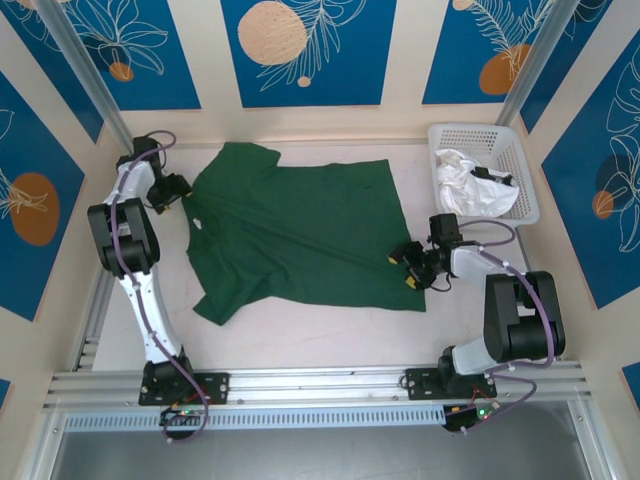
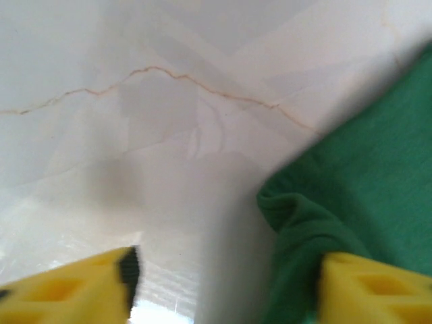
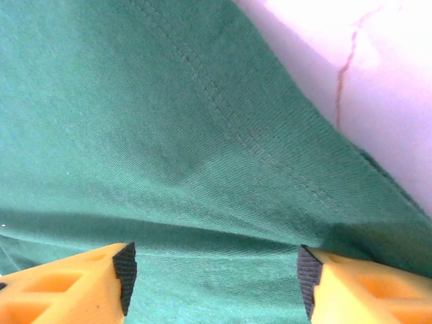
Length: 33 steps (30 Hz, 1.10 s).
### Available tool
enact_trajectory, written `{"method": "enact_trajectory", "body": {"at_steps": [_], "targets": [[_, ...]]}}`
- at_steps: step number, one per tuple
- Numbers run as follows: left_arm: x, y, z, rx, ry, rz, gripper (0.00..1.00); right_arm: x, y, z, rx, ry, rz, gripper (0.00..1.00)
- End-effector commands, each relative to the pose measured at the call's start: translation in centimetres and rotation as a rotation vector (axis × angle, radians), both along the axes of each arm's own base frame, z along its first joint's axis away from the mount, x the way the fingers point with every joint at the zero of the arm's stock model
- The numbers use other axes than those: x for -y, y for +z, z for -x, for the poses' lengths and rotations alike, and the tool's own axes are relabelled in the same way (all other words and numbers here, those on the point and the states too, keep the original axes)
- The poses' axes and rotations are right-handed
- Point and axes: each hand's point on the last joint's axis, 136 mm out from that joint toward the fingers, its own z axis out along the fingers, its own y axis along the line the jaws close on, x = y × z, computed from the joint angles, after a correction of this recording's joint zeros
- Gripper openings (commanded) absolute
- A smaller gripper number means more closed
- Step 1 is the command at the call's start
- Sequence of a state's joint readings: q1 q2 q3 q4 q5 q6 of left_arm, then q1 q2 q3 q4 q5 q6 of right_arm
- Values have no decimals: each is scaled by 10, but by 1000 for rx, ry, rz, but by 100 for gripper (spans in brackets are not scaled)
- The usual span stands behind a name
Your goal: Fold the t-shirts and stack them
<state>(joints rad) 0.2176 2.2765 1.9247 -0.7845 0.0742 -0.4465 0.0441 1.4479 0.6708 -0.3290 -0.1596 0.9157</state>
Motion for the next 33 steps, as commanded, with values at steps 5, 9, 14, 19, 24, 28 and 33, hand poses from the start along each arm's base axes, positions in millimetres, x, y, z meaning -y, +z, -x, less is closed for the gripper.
{"method": "enact_trajectory", "body": {"at_steps": [5, 9, 14, 19, 24, 28, 33], "targets": [[25, 96, 20, 139, 78, 24, 91, 0, 44, 9, 136, 20, 1, 72], [66, 120, 78, 190, 96, 9, 90, -12, 79, 16, 289, 94, -3, 74], [124, 109, 171, 172, -58, 8, 84, -54, 117, 30, 460, 291, -83, 74], [175, 73, 276, 55, -278, -20, 80, -111, 116, 50, 443, 544, -61, 70], [193, 45, 340, 7, -330, -1, 77, -143, 94, 50, 365, 665, 3, 61], [186, 20, 360, -50, -347, -74, 77, -155, 79, 46, 370, 688, 18, 58], [173, -7, 362, -53, -326, -143, 73, -165, 62, 47, 335, 700, -4, 57]]}}
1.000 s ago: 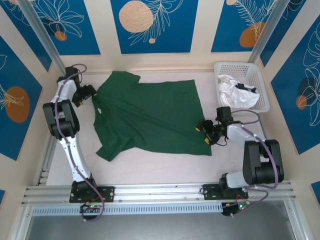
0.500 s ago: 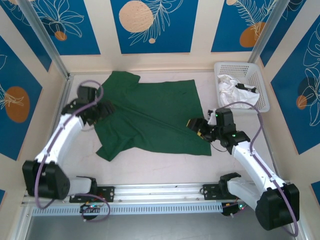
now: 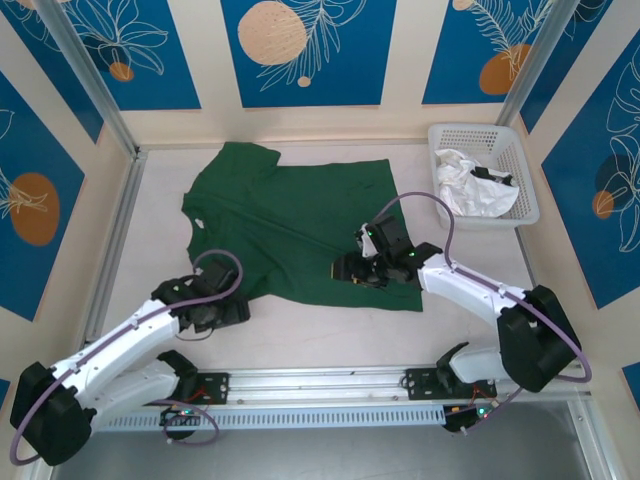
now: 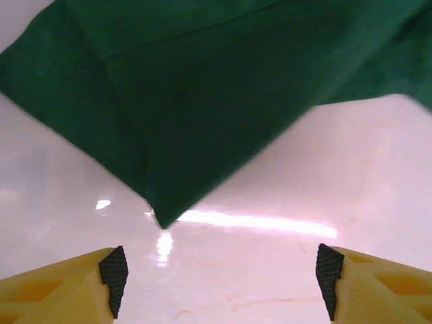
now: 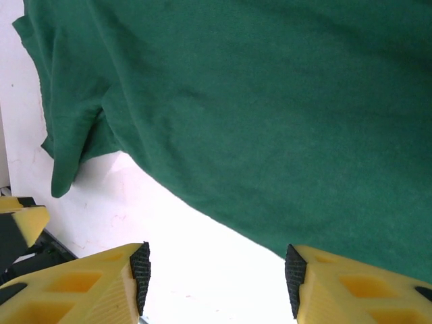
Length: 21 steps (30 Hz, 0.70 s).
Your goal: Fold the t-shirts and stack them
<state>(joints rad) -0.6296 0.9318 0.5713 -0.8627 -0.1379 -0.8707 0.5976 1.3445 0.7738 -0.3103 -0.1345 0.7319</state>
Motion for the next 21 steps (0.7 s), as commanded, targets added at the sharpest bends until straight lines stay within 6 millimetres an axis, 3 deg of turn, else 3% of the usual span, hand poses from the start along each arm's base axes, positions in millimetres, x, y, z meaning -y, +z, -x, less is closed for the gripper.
{"method": "enact_trajectory", "body": {"at_steps": [1, 7, 16, 21], "targets": [[-11, -13, -3, 36, 51, -48, 72, -7, -8, -1, 9, 16, -1, 57], [-5, -29, -14, 67, 50, -35, 61, -5, -20, -4, 1, 2, 28, 56], [0, -15, -46, 148, 47, -70, 0, -2, -28, -8, 0, -7, 40, 55], [-1, 7, -70, 138, 80, -13, 0, 6, -40, -11, -67, -47, 37, 50]]}}
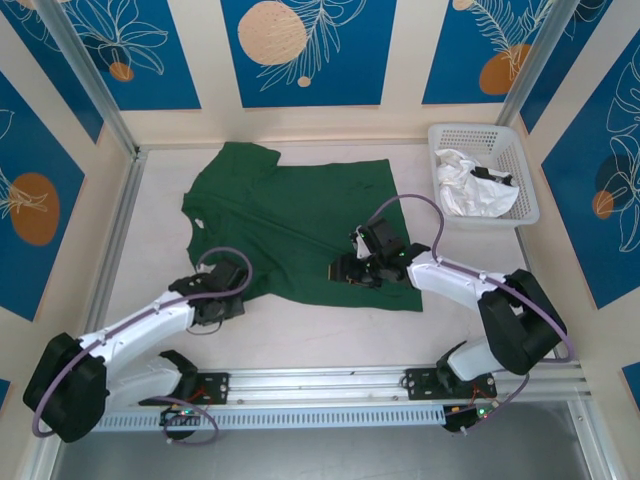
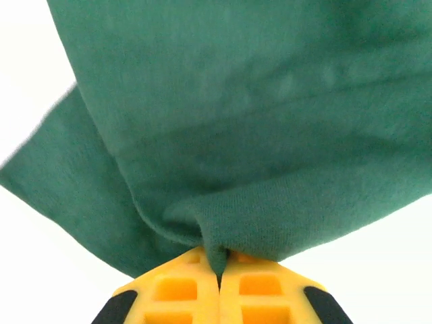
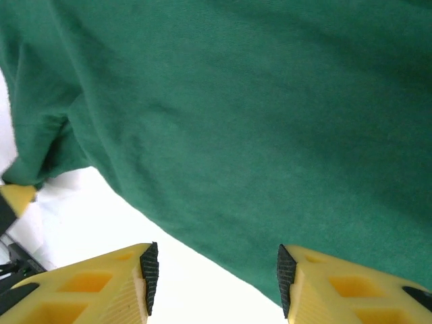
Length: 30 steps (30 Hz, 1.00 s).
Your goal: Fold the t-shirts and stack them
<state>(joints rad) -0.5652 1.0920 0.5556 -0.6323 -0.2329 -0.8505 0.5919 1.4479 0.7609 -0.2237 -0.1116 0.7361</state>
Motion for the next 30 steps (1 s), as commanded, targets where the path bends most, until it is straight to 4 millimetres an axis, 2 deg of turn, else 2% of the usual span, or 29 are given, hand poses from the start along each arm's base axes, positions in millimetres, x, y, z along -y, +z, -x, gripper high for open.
{"method": "enact_trajectory", "body": {"at_steps": [1, 3, 8, 16, 17, 20, 23, 24, 27, 30], "targets": [[-1, 25, -29, 36, 16, 56, 0, 10, -16, 0, -66, -38, 7, 50], [-5, 33, -42, 27, 32, 97, 0, 13, -21, -1, -101, -54, -6, 45], [-13, 46, -73, 7, 62, 175, 2, 15, -23, -3, -126, -67, -23, 44], [-47, 48, -124, -7, 179, 224, 8, 15, -24, -3, -133, -63, -25, 44], [-50, 46, -131, -10, 187, 217, 13, 15, -23, -4, -130, -62, -26, 44], [-57, 43, -144, -33, 195, 179, 44, 15, -23, -3, -127, -58, -28, 45], [-62, 49, -147, -13, 220, 168, 67, 15, -23, -2, -122, -53, -32, 47], [-64, 53, -146, -1, 232, 158, 72, 15, -23, -2, -120, -54, -34, 47], [-66, 67, -134, 45, 247, 158, 71, 14, -22, -2, -117, -51, -36, 48], [-57, 71, -109, 69, 229, 170, 65, 14, -22, -2, -120, -51, -36, 48]]}}
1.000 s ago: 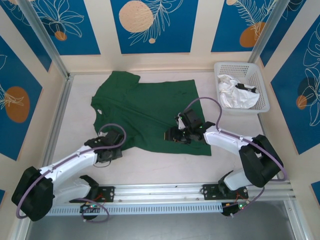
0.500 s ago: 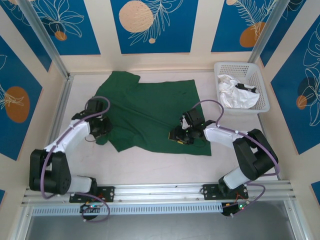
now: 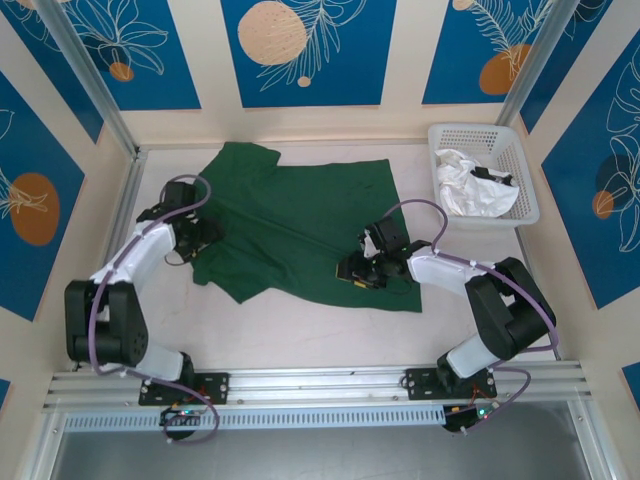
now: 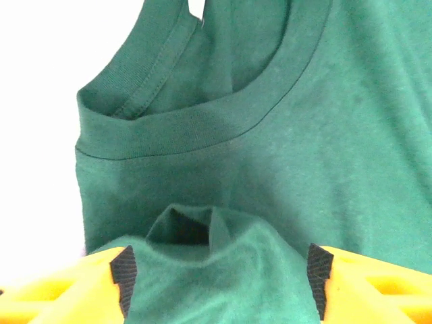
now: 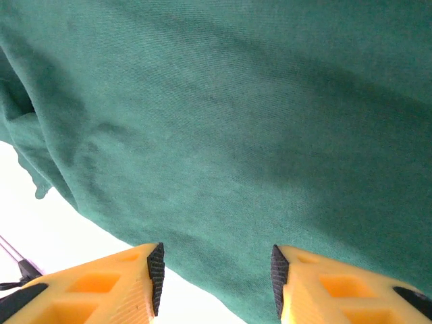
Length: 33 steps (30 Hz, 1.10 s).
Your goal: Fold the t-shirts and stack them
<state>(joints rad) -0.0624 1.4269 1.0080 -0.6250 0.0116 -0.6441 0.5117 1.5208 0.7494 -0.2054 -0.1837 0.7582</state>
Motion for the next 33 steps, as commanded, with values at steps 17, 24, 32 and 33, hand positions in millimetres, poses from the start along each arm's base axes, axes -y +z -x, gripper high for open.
{"method": "enact_trajectory", "body": {"at_steps": [17, 24, 32, 33], "targets": [[84, -74, 98, -88, -36, 324, 59, 11, 6, 5, 22, -36, 3, 48], [90, -79, 91, -115, -57, 295, 45, 33, 17, 0, 57, -113, 16, 48], [79, -88, 91, -128, -47, 200, 11, 91, 22, 2, 3, -339, 80, 48], [79, -88, 90, -129, -48, 194, 5, 101, 23, 3, -9, -382, 89, 48]]}}
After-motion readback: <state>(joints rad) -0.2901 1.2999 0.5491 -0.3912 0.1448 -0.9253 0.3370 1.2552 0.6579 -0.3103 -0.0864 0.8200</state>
